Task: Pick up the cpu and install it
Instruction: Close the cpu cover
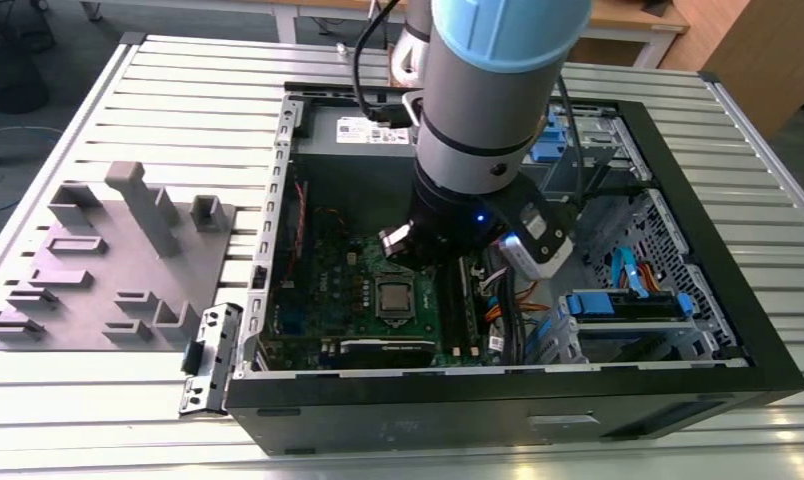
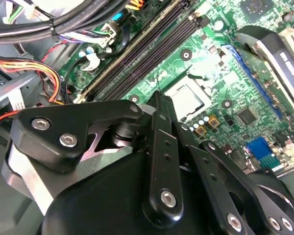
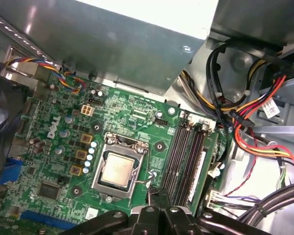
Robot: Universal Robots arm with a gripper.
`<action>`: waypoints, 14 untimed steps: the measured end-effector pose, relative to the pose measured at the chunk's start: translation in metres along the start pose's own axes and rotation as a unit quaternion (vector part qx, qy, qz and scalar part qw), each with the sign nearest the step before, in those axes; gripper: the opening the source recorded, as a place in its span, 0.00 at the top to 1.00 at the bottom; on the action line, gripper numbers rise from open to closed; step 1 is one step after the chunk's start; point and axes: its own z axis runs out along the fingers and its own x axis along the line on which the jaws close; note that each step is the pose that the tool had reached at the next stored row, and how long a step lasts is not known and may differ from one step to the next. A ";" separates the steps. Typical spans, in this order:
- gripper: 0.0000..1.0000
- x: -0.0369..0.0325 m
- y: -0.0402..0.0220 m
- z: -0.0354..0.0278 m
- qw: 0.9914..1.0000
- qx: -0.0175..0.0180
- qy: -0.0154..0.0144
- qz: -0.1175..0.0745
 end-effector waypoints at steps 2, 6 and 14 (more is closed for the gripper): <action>0.89 0.0037 0.0001 -0.0002 1.000 0.000 -0.002 0.000; 0.89 0.0126 0.0005 -0.0006 1.000 0.001 -0.005 0.000; 0.89 0.0150 0.0003 -0.0006 1.000 0.001 -0.005 0.000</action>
